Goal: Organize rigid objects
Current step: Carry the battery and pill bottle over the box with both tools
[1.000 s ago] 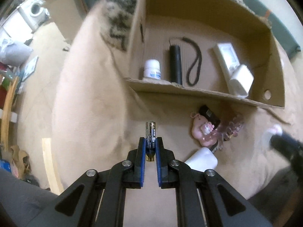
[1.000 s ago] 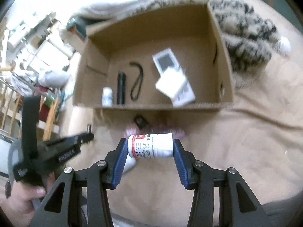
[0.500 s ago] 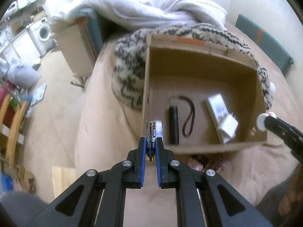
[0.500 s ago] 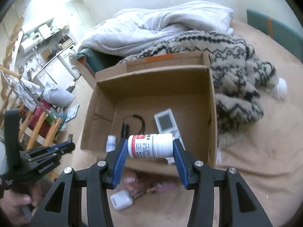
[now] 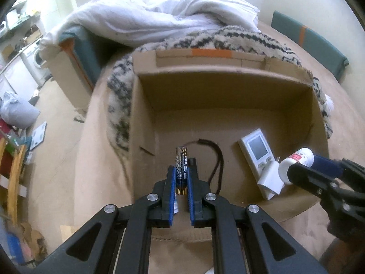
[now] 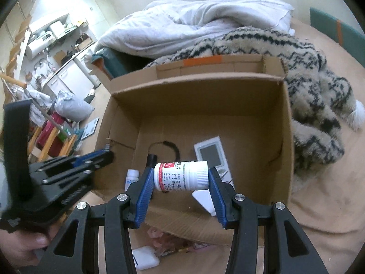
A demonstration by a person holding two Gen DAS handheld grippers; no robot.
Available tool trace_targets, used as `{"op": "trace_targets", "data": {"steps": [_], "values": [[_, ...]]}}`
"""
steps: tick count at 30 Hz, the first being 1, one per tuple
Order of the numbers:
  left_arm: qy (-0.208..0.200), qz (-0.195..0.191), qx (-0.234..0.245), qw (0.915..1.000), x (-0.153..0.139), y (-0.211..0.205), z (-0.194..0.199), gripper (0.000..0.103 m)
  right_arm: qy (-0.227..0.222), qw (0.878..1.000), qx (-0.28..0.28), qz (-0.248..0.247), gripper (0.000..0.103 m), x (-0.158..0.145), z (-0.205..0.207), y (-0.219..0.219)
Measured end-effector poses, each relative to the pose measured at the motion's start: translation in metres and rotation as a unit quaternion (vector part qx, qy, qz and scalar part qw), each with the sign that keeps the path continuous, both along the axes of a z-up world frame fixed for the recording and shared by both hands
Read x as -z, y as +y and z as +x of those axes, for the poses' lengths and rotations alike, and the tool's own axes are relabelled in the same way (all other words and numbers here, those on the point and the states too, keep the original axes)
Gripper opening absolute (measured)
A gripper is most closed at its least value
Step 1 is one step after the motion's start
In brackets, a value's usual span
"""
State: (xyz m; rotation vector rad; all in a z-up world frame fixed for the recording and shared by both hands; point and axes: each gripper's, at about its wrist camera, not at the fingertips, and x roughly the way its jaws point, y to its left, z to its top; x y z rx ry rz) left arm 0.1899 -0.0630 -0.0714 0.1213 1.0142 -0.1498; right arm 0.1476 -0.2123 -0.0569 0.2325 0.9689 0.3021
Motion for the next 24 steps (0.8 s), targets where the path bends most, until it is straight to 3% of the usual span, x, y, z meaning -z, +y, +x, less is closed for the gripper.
{"op": "trace_targets", "data": {"steps": [4, 13, 24], "values": [[0.021, 0.017, -0.012, 0.9996, 0.022, 0.000, 0.003, 0.009, 0.013, 1.000, -0.022, 0.000, 0.050, 0.008, 0.002, 0.010], [0.056, 0.013, -0.037, 0.9976, 0.037, 0.008, 0.017, 0.009, 0.029, 0.999, -0.024, -0.012, 0.050, 0.018, 0.006, 0.016], [0.068, 0.013, -0.029, 0.9971, 0.040, 0.005, 0.013, 0.009, 0.044, 0.999, -0.006, -0.006, 0.050, 0.024, 0.010, 0.009]]}}
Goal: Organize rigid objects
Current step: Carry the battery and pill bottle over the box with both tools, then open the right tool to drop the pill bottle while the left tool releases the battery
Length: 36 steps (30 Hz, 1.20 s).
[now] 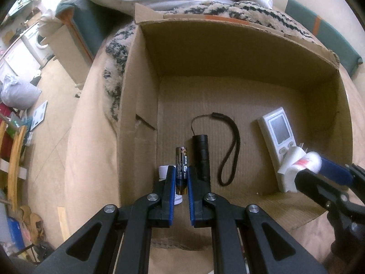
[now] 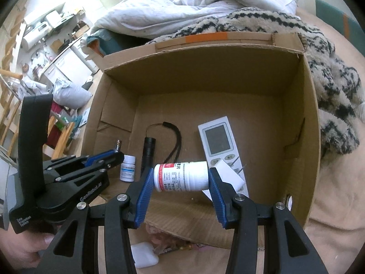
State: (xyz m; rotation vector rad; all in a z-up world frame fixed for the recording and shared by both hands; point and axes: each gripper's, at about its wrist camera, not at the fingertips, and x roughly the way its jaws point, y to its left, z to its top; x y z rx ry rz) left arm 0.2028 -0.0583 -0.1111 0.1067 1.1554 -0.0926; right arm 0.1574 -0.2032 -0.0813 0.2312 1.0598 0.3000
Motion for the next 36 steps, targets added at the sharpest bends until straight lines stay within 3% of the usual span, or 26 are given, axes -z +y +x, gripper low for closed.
{"op": "trace_targets", "data": {"steps": [7, 9, 13, 19, 20, 24, 36], "values": [[-0.007, 0.003, 0.002, 1.0000, -0.002, -0.001, -0.001, 0.009, -0.004, 1.000, 0.011, 0.015, 0.052, -0.003, 0.001, -0.006], [-0.007, 0.002, 0.001, 1.0000, -0.001, -0.001, -0.001, 0.009, -0.003, 0.999, 0.022, 0.026, 0.066, -0.004, 0.001, -0.012], [-0.007, 0.004, 0.006, 1.0000, -0.002, -0.002, -0.003, 0.009, -0.011, 0.998, 0.048, 0.050, 0.069, -0.010, 0.002, -0.024], [-0.014, 0.005, 0.012, 0.9998, -0.004, -0.005, -0.004, 0.011, -0.037, 0.994, 0.083, 0.063, 0.092, -0.020, 0.000, -0.038], [-0.016, 0.005, 0.014, 0.9998, -0.005, -0.006, -0.004, 0.013, -0.040, 0.993, 0.089, 0.063, 0.097, -0.021, 0.000, -0.040], [-0.026, 0.011, 0.021, 0.9994, -0.007, -0.011, -0.008, 0.056, -0.036, 0.992, 0.104, 0.060, 0.098, -0.020, 0.001, -0.045], [-0.062, 0.009, 0.028, 0.9976, -0.025, -0.008, -0.016, 0.057, -0.038, 0.992, 0.105, 0.064, 0.098, -0.024, -0.003, -0.045]]}}
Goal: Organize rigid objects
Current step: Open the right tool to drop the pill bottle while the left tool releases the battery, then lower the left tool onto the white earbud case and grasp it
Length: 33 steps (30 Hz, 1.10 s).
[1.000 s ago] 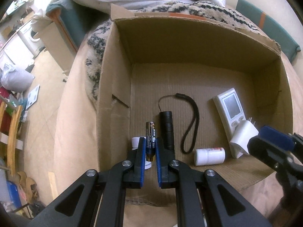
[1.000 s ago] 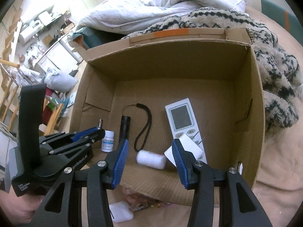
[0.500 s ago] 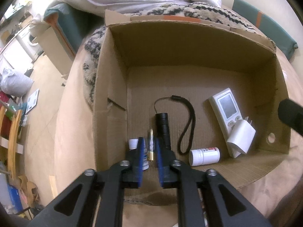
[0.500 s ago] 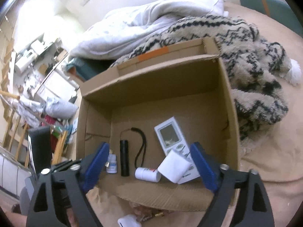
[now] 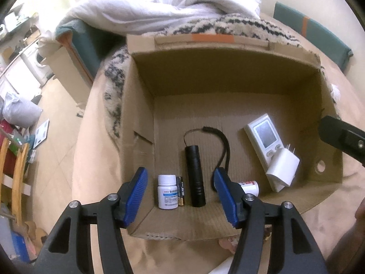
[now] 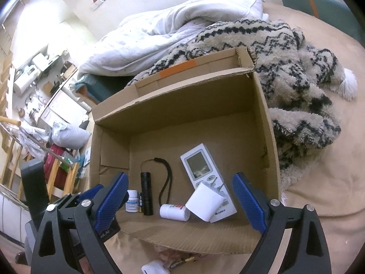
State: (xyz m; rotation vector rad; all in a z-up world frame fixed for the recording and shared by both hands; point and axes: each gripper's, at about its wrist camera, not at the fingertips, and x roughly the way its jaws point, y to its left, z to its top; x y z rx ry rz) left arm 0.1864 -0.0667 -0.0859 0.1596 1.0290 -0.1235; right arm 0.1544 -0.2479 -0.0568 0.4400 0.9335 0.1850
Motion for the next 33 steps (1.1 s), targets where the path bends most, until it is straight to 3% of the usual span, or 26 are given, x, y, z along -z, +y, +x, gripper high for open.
{"op": "trace_targets", "data": {"steps": [10, 19, 25, 29, 33], "values": [[-0.037, 0.015, 0.003, 0.9992, -0.023, 0.009, -0.021, 0.058, -0.003, 1.000, 0.018, 0.013, 0.098, -0.012, -0.021, -0.015], [0.007, 0.014, 0.001, 0.9999, -0.011, 0.016, -0.051, 0.058, 0.016, 1.000, 0.009, 0.013, 0.098, -0.011, -0.051, -0.009], [0.073, 0.000, 0.001, 0.9973, 0.009, 0.022, -0.070, 0.060, 0.057, 0.998, -0.004, 0.017, 0.098, 0.004, -0.076, 0.002], [0.164, -0.034, -0.011, 0.9858, 0.042, 0.027, -0.075, 0.061, 0.091, 0.995, 0.003, 0.036, 0.098, 0.019, -0.082, 0.003], [0.201, -0.049, 0.006, 0.9783, 0.056, 0.018, -0.081, 0.061, 0.134, 0.990, 0.014, 0.030, 0.098, 0.038, -0.081, 0.003]]}}
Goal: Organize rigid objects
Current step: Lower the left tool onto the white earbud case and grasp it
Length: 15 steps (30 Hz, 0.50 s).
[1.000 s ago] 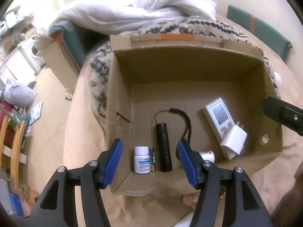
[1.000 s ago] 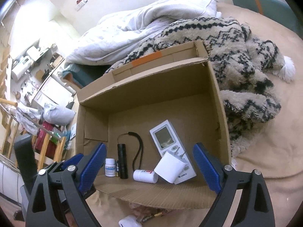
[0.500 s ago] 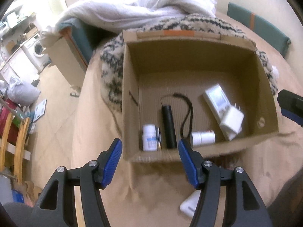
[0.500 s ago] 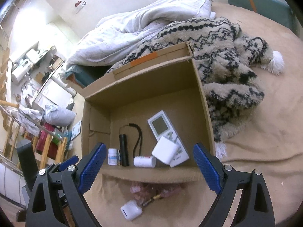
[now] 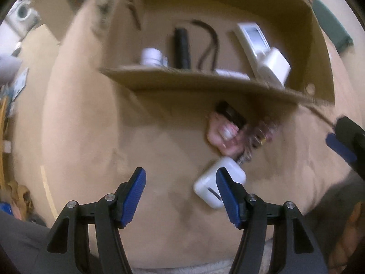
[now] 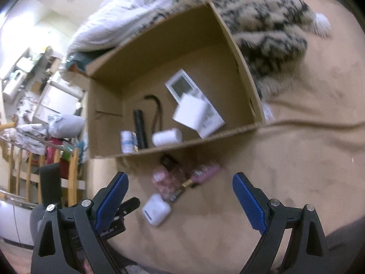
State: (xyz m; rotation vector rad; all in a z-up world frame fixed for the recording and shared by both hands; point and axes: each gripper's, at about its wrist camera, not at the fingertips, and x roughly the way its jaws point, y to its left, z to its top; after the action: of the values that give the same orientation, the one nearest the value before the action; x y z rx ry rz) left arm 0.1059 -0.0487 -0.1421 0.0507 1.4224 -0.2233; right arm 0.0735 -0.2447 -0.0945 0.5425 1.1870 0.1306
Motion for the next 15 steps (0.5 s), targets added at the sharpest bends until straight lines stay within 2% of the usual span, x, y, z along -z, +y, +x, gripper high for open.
{"op": "trace_targets", "data": {"steps": [4, 8, 10, 15], "values": [[-0.010, 0.028, 0.070, 0.9971, 0.008, -0.032, -0.010, 0.062, 0.015, 1.000, 0.012, 0.004, 0.098, 0.008, 0.003, -0.004], [-0.026, 0.040, 0.123, 0.9913, 0.012, -0.057, -0.019, 0.063, 0.032, 0.999, 0.019, 0.012, 0.098, 0.015, 0.004, -0.008], [-0.032, 0.054, 0.142, 0.9879, 0.015, -0.067, -0.023, 0.063, 0.037, 0.999, 0.022, 0.013, 0.098, 0.017, 0.005, -0.011], [-0.009, 0.059, 0.156, 0.9859, 0.024, -0.071, -0.030, 0.063, 0.058, 0.997, 0.038, 0.027, 0.098, 0.025, 0.006, -0.019]]}}
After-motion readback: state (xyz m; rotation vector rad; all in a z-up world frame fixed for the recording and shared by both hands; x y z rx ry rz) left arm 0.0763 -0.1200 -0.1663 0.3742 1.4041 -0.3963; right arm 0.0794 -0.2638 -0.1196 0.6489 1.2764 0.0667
